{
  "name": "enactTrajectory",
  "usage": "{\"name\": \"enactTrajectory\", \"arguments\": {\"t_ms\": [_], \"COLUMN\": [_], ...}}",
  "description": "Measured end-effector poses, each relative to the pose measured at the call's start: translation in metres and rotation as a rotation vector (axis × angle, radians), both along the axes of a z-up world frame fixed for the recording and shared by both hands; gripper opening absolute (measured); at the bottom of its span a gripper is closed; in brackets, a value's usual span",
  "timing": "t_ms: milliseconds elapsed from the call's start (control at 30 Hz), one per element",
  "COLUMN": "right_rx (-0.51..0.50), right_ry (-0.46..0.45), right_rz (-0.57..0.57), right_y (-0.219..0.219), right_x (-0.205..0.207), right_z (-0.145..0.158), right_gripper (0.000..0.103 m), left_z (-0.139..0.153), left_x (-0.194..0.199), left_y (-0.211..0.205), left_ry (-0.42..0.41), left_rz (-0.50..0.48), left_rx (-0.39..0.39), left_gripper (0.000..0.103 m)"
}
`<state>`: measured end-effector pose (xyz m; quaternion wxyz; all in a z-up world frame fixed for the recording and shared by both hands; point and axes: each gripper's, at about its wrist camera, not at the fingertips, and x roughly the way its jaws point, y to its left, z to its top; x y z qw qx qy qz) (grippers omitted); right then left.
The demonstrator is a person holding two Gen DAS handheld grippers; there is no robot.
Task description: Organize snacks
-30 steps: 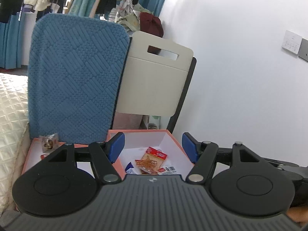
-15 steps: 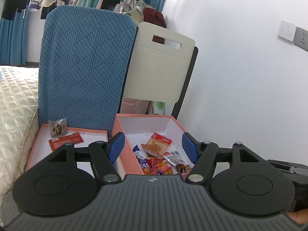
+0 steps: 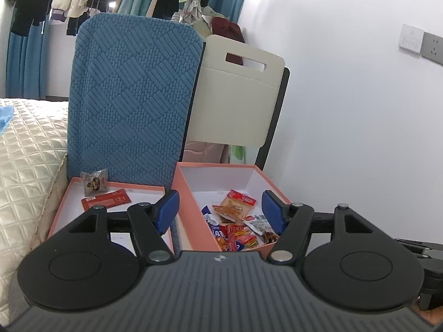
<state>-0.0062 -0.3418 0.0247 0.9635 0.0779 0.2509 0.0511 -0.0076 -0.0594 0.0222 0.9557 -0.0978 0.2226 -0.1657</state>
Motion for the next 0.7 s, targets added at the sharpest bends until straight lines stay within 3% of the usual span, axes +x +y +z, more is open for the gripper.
{"name": "enactTrajectory", "arguments": {"t_ms": [267,600,667,700], "right_rx": [-0.017,-0.043,-0.048,-0.049], "right_ry": [0.016,-0.044,-0.051,-0.055], "right_rz": [-0.006,-0.027,-0.039,-0.041], "right_y": [0.006,0.004,0.004,0.004], "right_x": [0.0,-0.003,-0.003,-0.004], "right_z": [-0.012,-0.004,-0.002,-0.002], "right_gripper": [0.01,0.011,0.018,0.038], "left_z": [-0.012,-0.013,-0.013,-0.013], "left_x": [0.001,0.001,0.001,0.0], "left_y": [-0.002,0.0,-0.001,-0.001], "left_ry": [0.035,0.048,0.052,0.051], "left_rz": [-0.001,0.015,0.022,0.027], "left_rx": [0.023,0.031,0.036,0.04], "left_gripper": [0.071,0.075,0.085,0.089]}}
